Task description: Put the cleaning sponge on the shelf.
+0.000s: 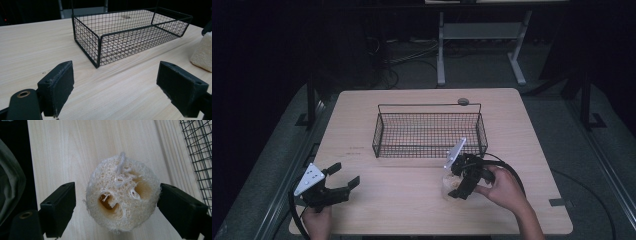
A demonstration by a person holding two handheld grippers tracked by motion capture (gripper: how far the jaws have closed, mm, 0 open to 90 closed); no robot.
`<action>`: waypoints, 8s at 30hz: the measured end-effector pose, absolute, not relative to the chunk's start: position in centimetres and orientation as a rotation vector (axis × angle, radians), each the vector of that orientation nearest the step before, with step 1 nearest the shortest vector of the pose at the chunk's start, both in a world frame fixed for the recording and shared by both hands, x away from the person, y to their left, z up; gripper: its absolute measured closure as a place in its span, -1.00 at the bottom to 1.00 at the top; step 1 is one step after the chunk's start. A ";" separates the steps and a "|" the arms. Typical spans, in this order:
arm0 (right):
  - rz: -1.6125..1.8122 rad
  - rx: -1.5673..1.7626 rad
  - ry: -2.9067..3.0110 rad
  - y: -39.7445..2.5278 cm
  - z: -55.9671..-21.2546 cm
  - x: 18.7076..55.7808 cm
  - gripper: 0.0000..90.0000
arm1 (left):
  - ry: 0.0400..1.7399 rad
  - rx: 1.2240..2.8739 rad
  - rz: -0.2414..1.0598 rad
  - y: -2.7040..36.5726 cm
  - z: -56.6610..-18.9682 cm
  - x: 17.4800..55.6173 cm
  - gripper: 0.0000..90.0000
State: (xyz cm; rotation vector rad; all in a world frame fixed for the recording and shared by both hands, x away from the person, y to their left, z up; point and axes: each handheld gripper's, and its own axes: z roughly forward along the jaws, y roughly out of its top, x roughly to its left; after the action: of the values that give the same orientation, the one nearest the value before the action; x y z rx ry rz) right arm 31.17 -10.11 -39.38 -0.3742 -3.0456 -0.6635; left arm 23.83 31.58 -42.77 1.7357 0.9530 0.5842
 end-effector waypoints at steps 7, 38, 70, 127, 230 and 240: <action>-0.644 -0.382 -3.042 -9.7 -39.8 31.5 -0.59 | 0.953 1.732 0.585 31.7 -42.8 23.8 -0.69; -0.689 -0.363 -3.021 -10.3 -38.8 31.8 -0.40 | 0.958 1.727 0.584 31.8 -42.8 23.9 -0.69; -0.710 -0.354 -3.011 -11.0 -35.5 33.4 -0.40 | 0.961 1.722 0.582 31.9 -42.7 23.8 -0.69; -0.722 -0.363 -3.005 -10.0 -30.3 38.0 -0.40 | 0.969 1.708 0.581 32.1 -42.8 23.9 -0.69; -0.682 -0.798 -2.940 -10.8 -38.8 47.8 -0.41 | 0.973 1.696 0.576 32.4 -42.8 23.9 -0.69; -0.696 -0.847 -2.910 -11.1 -40.4 48.0 -0.43 | 0.973 1.693 0.574 32.5 -42.7 23.9 -0.69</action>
State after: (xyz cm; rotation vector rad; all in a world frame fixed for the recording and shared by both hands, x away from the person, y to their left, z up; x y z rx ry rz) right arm 47.98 -11.14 -40.41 -0.8472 -2.9095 -0.6960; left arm 23.92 32.48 -42.74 1.6930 0.9732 0.5743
